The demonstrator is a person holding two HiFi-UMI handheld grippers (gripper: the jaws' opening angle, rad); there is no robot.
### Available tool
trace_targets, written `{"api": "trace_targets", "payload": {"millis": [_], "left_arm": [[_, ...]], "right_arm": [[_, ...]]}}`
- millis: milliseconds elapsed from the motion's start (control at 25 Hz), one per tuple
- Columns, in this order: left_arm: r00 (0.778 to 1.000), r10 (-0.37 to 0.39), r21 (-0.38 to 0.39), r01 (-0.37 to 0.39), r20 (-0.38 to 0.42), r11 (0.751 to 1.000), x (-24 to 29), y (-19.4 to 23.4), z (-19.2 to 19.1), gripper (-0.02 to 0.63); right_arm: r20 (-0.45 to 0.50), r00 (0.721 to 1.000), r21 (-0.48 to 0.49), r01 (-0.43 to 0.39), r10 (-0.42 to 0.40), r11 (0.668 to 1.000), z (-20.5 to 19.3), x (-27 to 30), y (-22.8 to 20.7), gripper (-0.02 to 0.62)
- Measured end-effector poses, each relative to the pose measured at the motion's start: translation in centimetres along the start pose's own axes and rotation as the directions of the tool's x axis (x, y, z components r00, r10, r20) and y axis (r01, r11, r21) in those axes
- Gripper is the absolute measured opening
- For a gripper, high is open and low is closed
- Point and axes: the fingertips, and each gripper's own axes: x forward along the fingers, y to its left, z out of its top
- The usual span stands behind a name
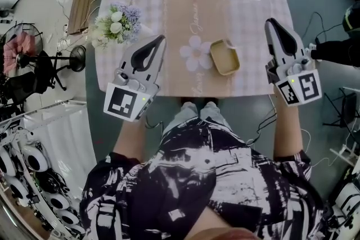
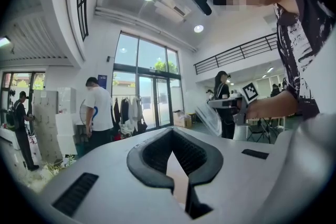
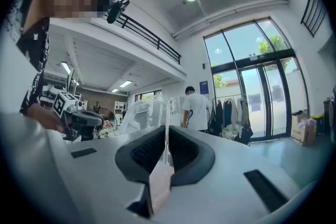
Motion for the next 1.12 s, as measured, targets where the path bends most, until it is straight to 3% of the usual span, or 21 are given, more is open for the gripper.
{"api": "trace_targets", "payload": {"millis": [200,400,1120], "left_arm": [[1.0,0.006,0.015,-0.006,0.028,1.0,0.4,0.3,1.4,0.0],[0.999,0.014,0.03,-0.015,0.052,0.999,-0.4,1.1,3.0,0.0],[0.998,0.017,0.048,-0.02,0.058,0.999,-0.2,0.6,3.8,0.0]], "right_arm": [[0.095,0.995,-0.059,0.024,-0.018,0.998,5.1,-1.7,0.9,0.02],[0.135,0.99,-0.085,0.05,-0.038,0.995,7.3,-2.6,2.5,0.02],[0.13,0.991,-0.086,0.05,-0.038,0.995,6.7,-3.0,2.3,0.02]]}}
